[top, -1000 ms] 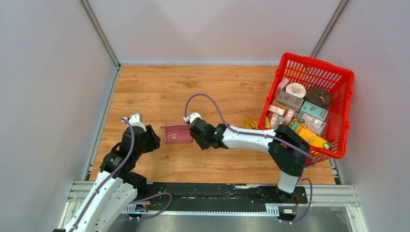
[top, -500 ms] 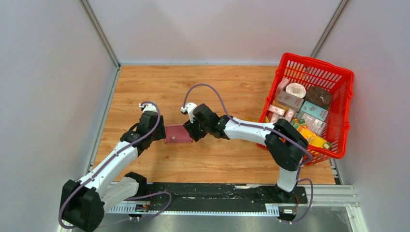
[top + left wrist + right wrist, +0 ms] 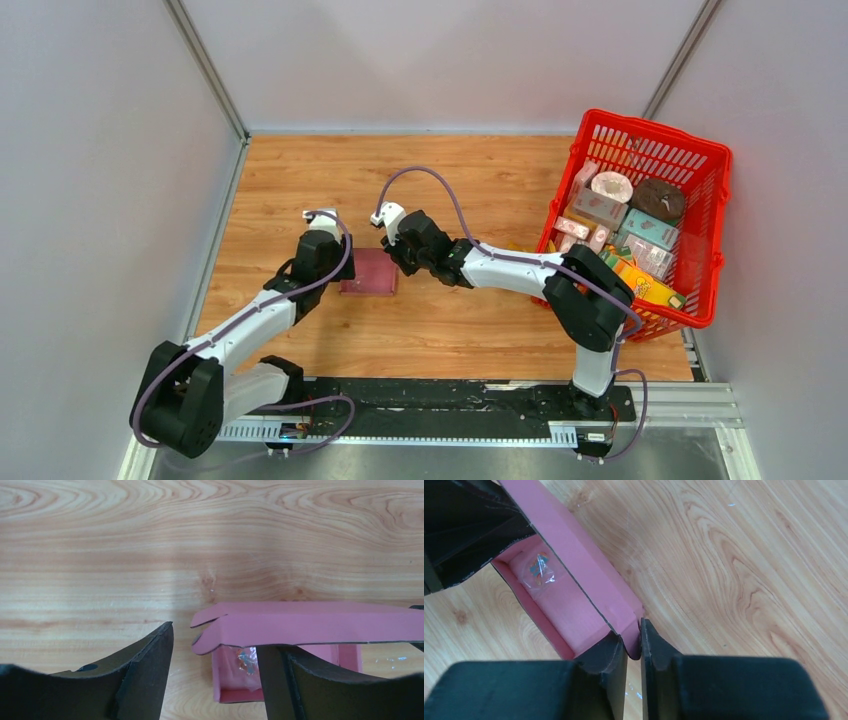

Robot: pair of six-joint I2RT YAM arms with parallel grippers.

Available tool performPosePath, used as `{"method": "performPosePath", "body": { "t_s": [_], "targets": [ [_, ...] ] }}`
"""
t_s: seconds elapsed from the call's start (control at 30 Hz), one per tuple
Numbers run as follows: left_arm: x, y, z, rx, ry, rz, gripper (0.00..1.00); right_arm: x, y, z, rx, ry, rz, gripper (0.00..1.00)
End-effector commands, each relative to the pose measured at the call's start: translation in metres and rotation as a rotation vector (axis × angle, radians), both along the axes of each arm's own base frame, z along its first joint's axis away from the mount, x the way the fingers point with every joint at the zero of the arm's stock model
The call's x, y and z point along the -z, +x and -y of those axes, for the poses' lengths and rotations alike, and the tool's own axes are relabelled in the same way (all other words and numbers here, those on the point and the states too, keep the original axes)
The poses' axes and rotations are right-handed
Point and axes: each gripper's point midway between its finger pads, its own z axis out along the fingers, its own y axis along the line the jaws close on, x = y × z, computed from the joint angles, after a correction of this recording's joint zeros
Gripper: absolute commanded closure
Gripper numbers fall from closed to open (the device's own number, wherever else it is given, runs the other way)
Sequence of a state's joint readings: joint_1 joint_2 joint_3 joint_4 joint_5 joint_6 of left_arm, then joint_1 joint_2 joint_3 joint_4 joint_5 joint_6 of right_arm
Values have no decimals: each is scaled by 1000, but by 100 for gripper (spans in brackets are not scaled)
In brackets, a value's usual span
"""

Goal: Fold the paper box

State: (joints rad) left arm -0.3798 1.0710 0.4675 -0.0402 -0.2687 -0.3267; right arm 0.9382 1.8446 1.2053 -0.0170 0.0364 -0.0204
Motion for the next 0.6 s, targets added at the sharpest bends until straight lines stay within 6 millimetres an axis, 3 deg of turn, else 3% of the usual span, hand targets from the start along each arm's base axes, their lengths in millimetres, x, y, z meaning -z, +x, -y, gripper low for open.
{"method": "performPosePath", "body": {
  "t_s": [0.0,0.2,0.37,0.5,0.57],
  "targets": [
    [-25,21,17,84,-15,78,33,-21,13,-9,6,34,78,87],
    [-29,14,23,131,-48,100,42,-17,15,5,28,16,76,99],
    [-36,10,27,145,-80,122,45,-16,13,24,22,-44,78,100],
    [-43,7,39,221,-113,149,29,-21,-1,27,-89,29,-2,100],
    [-45,8,44,242,-130,150,28,-20,-1,29,-108,30,-13,100]
  ]
}}
